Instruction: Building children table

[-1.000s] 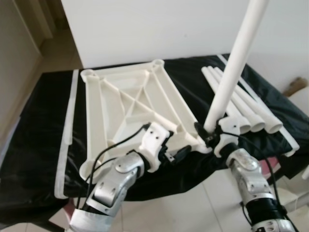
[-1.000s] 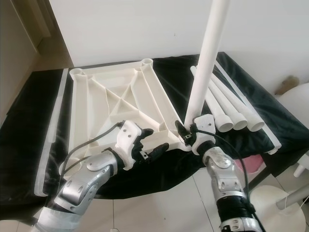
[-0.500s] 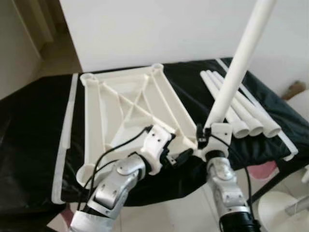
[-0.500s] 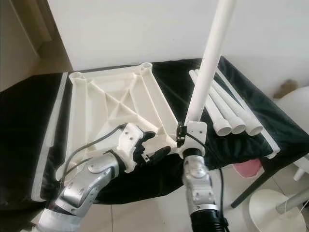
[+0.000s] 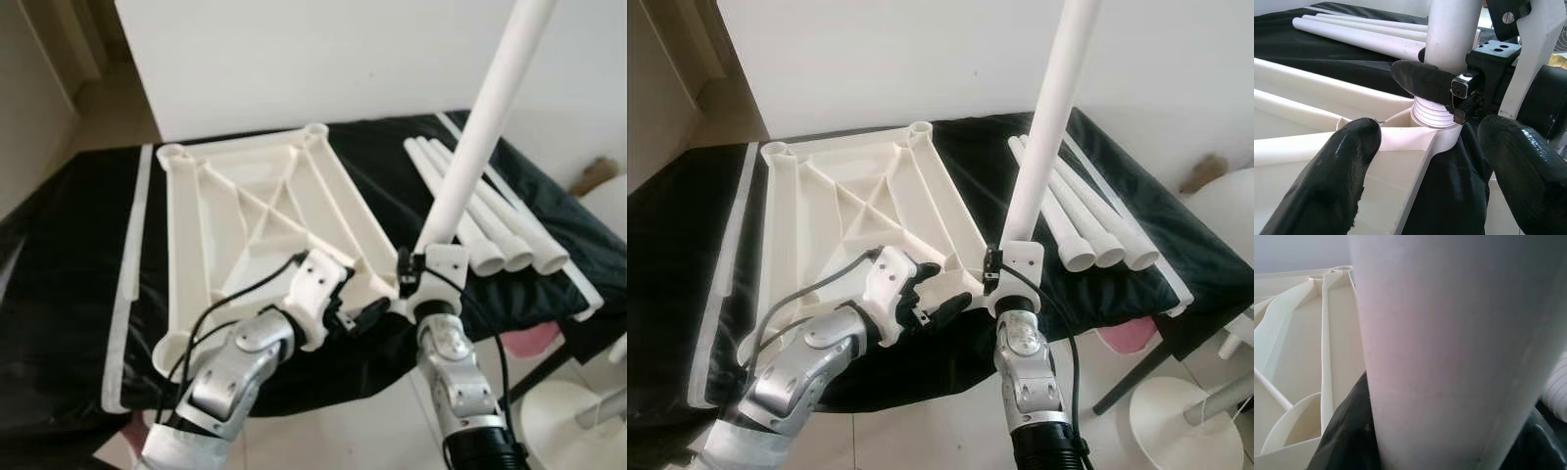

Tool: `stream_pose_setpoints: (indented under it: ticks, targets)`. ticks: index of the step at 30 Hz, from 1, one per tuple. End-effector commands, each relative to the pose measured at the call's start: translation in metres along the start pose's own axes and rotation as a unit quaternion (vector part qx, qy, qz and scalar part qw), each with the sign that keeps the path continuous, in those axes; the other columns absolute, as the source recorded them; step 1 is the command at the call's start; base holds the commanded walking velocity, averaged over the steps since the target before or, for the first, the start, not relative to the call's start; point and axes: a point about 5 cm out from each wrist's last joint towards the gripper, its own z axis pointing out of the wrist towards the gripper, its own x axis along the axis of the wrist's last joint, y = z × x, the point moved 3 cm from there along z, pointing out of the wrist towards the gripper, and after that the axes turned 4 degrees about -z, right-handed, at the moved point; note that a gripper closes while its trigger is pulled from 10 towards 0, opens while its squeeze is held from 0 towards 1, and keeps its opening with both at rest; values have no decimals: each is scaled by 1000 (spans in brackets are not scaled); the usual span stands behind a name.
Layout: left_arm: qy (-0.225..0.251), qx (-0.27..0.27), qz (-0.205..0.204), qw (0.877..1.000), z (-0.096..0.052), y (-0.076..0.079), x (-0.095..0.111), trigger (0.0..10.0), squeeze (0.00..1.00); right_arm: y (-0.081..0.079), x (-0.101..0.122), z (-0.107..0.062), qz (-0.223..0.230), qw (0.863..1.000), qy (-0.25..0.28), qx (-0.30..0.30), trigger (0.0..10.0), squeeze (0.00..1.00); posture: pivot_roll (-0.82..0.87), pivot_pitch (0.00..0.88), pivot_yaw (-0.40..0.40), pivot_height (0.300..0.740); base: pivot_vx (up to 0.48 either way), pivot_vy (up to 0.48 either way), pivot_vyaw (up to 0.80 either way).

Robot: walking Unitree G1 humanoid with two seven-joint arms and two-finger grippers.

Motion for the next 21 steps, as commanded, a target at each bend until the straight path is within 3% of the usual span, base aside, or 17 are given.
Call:
stream_pose_setpoints:
  ticks: [1, 2, 3, 12, 21]
  targets:
    - [5, -22, 13, 1000, 0, 3, 4, 10000, 0, -9, -16, -4, 9, 999, -38, 5, 10000, 925, 30, 0, 11, 740, 0, 0, 0]
    - [5, -22, 14, 1000, 0, 2, 4, 10000, 0, -9, -15, -3, 10, 999, -36, 6, 10000, 925, 31, 0, 10, 740, 0, 0, 0]
    - [5, -21, 14, 1000, 0, 2, 5, 10000, 0, -10, -14, -3, 10, 999, -33, 9, 10000, 1000, 31, 0, 10, 740, 0, 0, 0]
    - [7, -22, 17, 1000, 2, 1, 6, 10000, 0, -11, -6, -1, 17, 999, -17, 22, 10000, 1000, 24, 0, 10, 740, 0, 0, 0]
    - [7, -25, 23, 999, 3, 0, 7, 10000, 0, -3, 8, 3, 6, 996, 34, 84, 10000, 1000, 24, 0, 12, 740, 0, 0, 0]
